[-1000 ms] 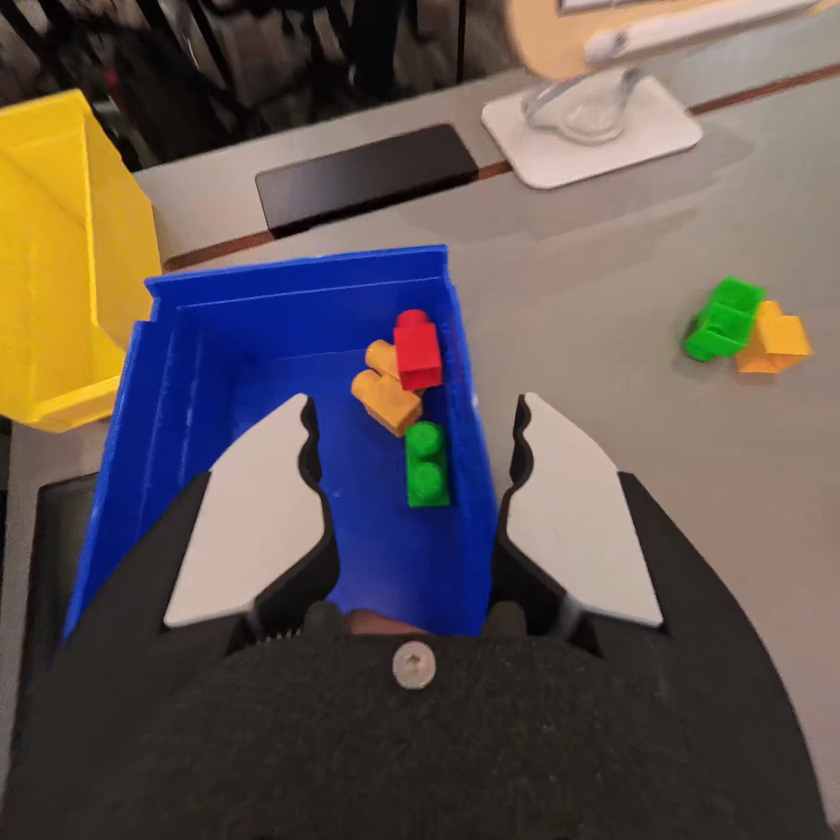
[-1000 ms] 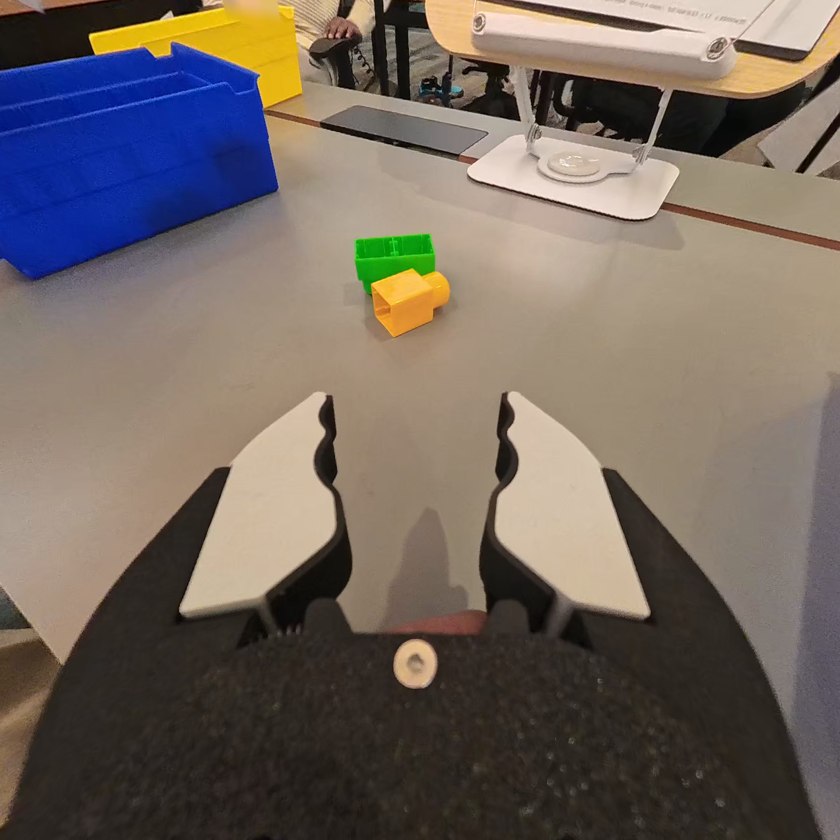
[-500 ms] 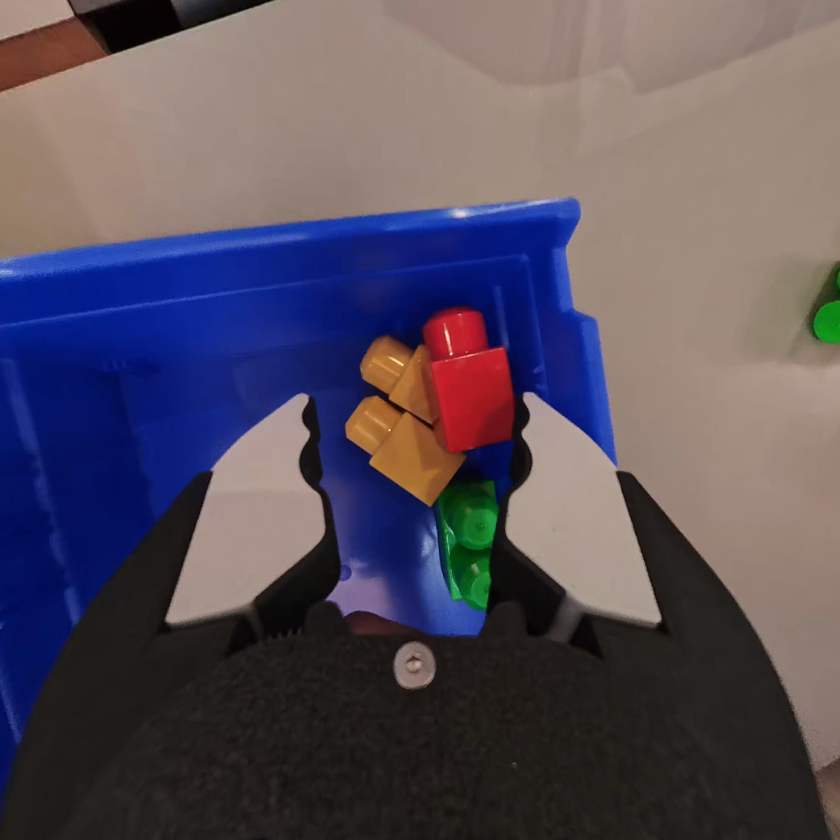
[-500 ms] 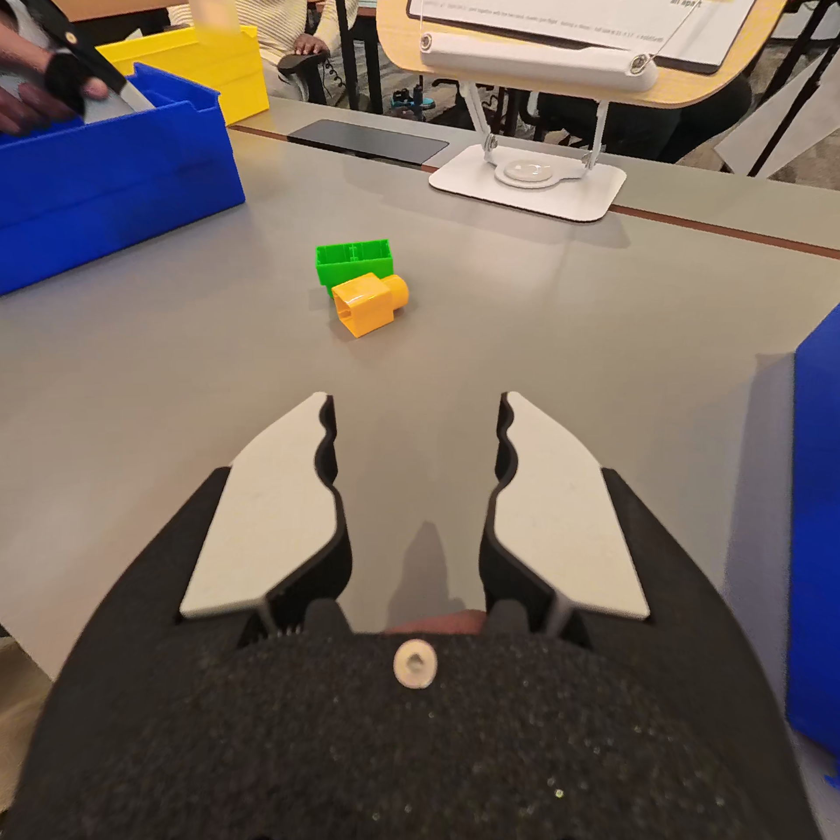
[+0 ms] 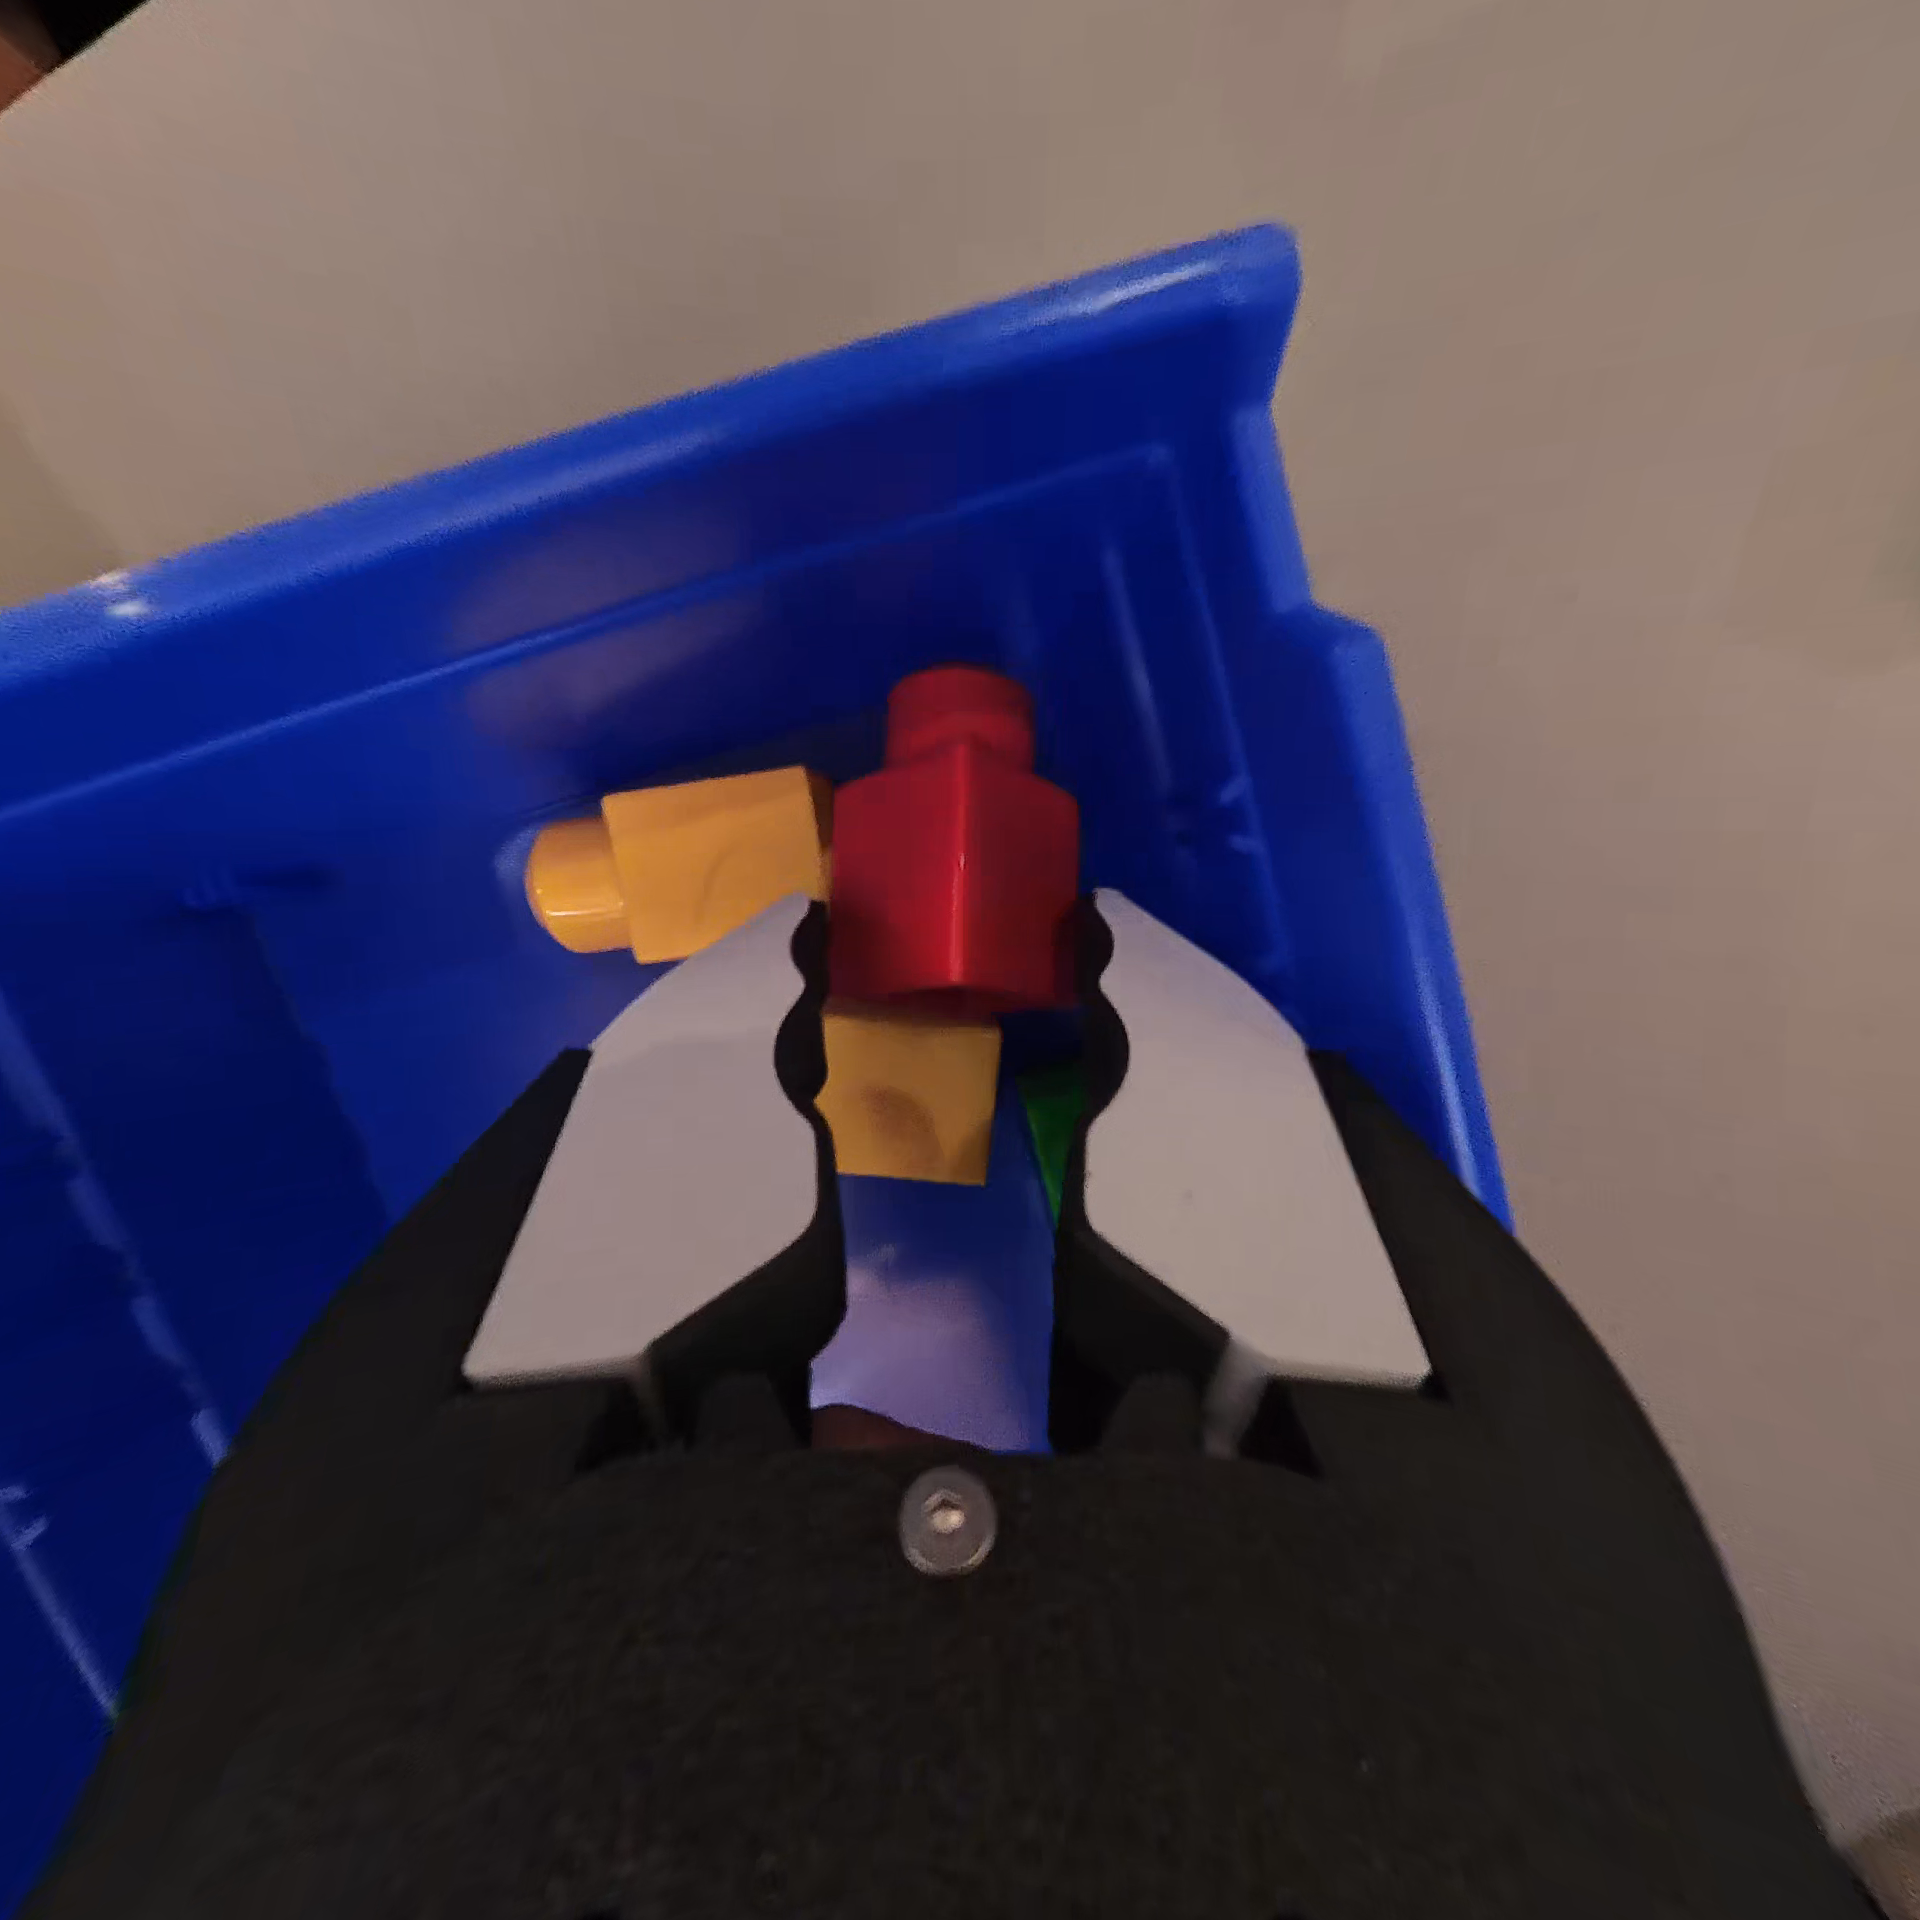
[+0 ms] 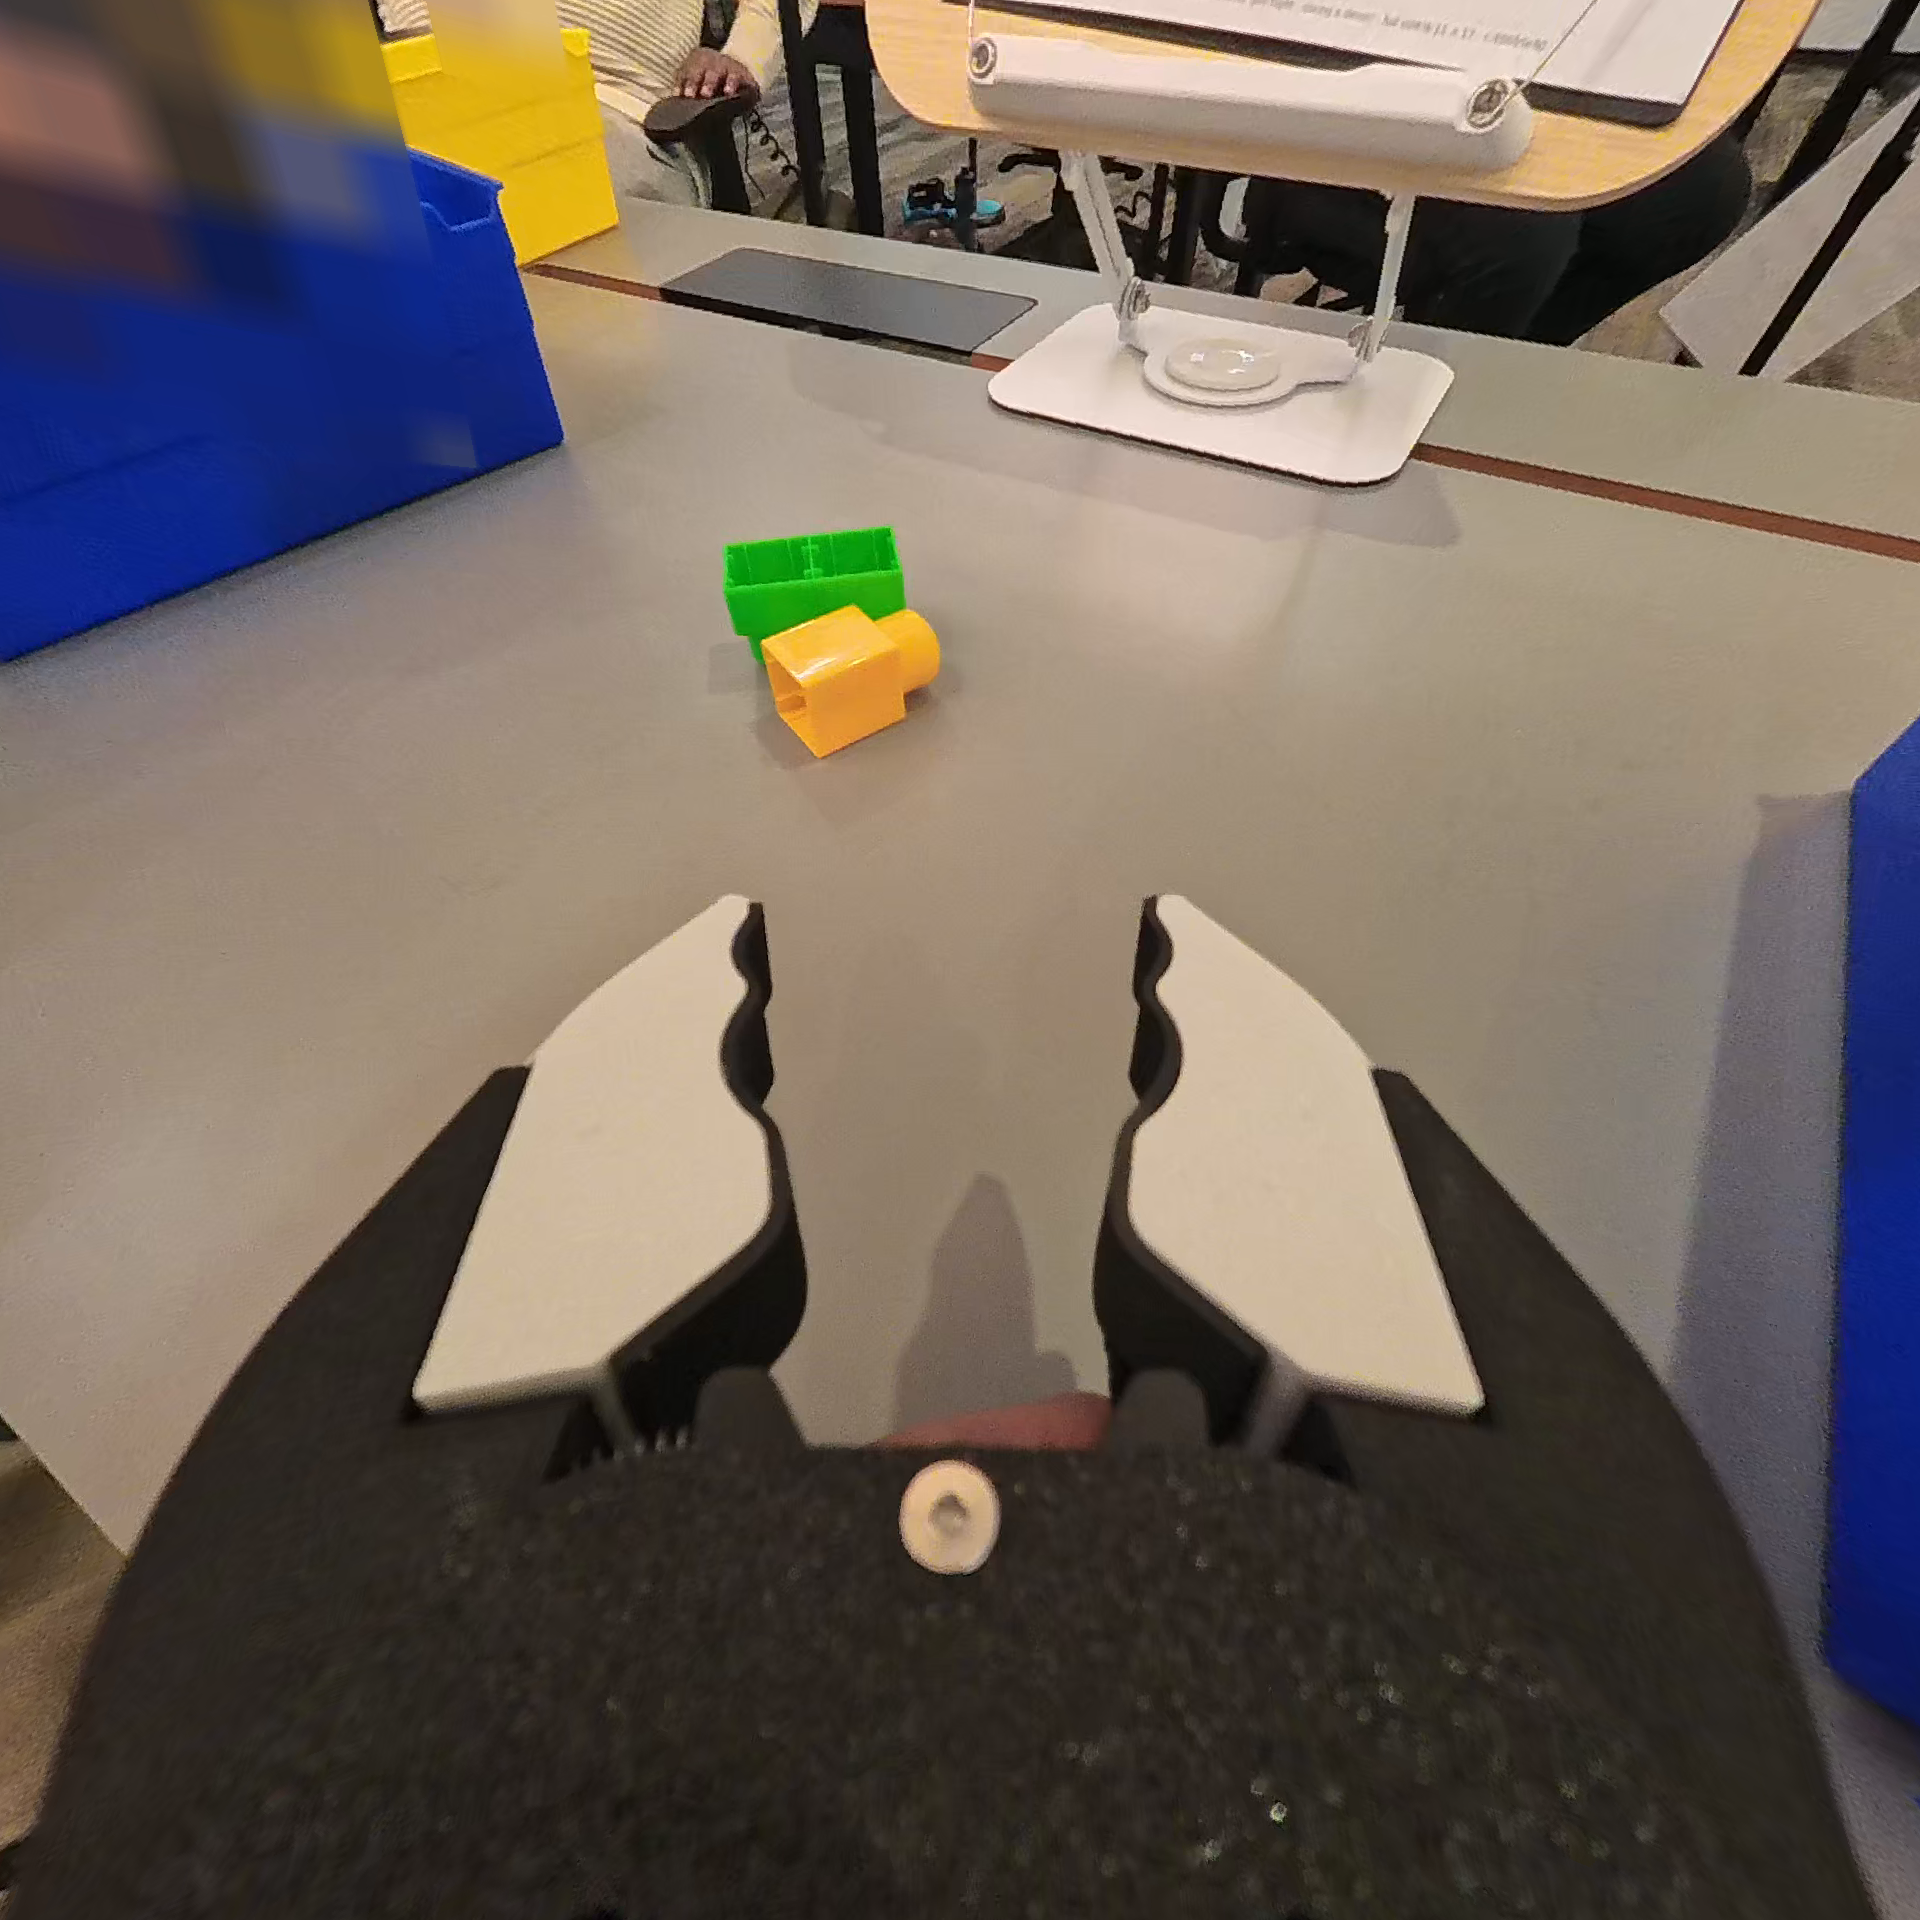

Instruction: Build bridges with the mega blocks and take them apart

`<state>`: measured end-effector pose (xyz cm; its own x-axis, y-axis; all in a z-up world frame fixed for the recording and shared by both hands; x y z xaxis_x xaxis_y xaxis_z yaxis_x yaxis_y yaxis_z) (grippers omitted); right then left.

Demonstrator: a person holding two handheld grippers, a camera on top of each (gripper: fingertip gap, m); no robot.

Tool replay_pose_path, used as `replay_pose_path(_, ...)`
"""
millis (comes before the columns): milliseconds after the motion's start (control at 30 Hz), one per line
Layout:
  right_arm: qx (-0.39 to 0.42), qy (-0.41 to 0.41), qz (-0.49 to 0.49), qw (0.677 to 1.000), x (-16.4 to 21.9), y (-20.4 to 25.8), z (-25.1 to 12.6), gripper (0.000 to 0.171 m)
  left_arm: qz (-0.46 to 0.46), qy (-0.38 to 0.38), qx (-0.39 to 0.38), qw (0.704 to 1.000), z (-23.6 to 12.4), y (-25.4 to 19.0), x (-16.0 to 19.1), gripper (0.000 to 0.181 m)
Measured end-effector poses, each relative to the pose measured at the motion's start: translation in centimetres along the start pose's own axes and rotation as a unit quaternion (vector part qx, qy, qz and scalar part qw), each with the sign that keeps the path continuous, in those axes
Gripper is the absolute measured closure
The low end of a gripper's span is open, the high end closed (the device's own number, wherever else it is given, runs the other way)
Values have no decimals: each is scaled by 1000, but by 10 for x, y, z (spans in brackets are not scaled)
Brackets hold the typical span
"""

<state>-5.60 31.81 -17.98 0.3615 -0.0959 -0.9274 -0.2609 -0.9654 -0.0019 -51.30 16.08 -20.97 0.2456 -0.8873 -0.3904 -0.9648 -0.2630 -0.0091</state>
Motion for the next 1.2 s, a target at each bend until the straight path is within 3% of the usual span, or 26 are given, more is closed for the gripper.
replay_pose_path(200, 4, -1, 1, 1000, 0, -3, -2, 105, 11, -26, -25, 999, -8, 9, -1, 136)
replay_pose_path(400, 3, -4, -3, 1000, -3, -1, -1, 105, 36, -116, -77, 990, -60, 4, -5, 137)
replay_pose_path(533, -2, -9, -3, 1000, -6, 2, 0, 105, 75, -198, -140, 967, -111, -30, 2, 137)
replay_pose_path(733, -13, -7, -12, 1000, -3, 10, 3, 105, 81, -311, -129, 938, -152, -129, 40, 137)
replay_pose_path(867, -15, -7, -18, 1000, -2, 15, 1, 106, 59, -353, -89, 929, -139, -201, 76, 137)
replay_pose_path(933, -15, -7, -19, 1000, -1, 16, -1, 106, 50, -345, -108, 931, -123, -224, 97, 137)
replay_pose_path(1033, -12, -5, -20, 1000, 0, 17, -4, 106, 19, -329, -51, 943, -96, -263, 123, 137)
replay_pose_path(1200, -10, -5, -21, 1000, 2, 16, -7, 106, -8, -296, -33, 955, -73, -281, 145, 137)
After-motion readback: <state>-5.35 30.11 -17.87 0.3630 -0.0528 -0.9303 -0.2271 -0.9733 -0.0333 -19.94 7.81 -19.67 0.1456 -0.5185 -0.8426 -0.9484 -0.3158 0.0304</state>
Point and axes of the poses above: each gripper's, where its closed fingertips meet, z out along the fingers, x out of its underside, y = z × x across the jaws, the point moved 3 cm from there along -z, back along the fingers, and after that the axes turned 2 degrees about -z, right-handed, at the moved point
